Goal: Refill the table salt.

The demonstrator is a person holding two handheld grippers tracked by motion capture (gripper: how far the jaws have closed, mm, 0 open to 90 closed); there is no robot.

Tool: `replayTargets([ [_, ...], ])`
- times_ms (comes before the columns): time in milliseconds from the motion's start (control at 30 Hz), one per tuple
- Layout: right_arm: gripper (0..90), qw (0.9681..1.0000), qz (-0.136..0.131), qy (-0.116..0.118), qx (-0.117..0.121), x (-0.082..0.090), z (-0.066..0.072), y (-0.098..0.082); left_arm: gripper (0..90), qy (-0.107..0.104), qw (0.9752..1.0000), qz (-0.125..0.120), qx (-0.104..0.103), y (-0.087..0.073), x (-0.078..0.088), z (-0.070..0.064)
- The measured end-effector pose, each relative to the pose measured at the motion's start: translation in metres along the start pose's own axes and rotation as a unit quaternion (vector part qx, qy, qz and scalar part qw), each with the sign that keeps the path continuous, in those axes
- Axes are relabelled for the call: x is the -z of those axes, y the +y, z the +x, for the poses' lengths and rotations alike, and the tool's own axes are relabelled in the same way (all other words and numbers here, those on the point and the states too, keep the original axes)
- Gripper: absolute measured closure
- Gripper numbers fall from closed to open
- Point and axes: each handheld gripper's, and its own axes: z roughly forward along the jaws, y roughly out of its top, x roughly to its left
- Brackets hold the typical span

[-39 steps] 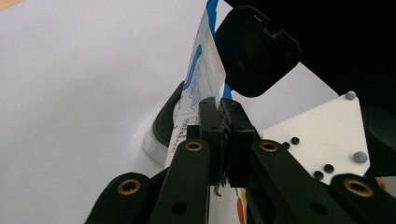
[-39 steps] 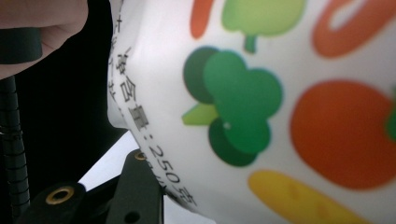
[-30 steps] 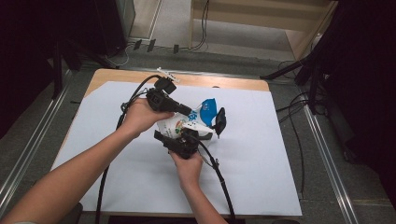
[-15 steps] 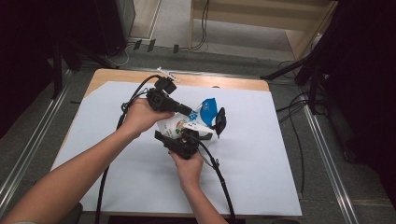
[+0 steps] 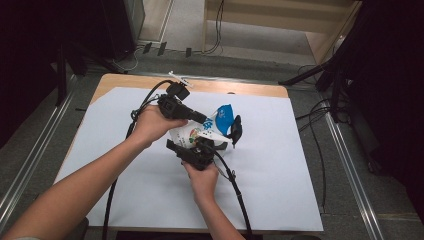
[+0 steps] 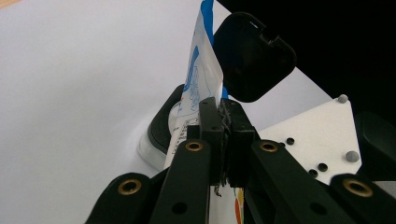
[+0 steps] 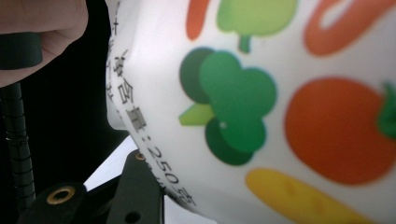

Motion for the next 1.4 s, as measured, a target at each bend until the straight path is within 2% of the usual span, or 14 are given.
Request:
replayTargets([
  [333, 62.2, 1.0000, 0.000, 0.002, 0.000, -0.0001, 0.0006, 0.0002, 90.0, 0.000, 1.0000, 0.000, -0.002, 0.0001, 0.0009, -0.0006],
  [533, 62.3, 1.0000, -0.003, -0.003, 0.008, 0.0009, 0.0006, 0.0013, 90.0, -0.002, 1.0000, -0.003, -0.001, 0.0008, 0.0012, -0.0009],
  [1000, 62.3, 1.0000, -0.001, 0.005, -0.007, -0.0023, 0.0021, 0.0017, 90.0, 0.001, 1.0000, -0.002, 0.004, 0.0005, 0.0032, 0.0013],
  [1400, 62.3, 1.0000, -0.003, 0.006, -0.003, -0.0021, 0.0017, 0.0014, 90.0, -0.002, 1.0000, -0.004, 0.008, 0.0005, 0.0037, 0.0014],
])
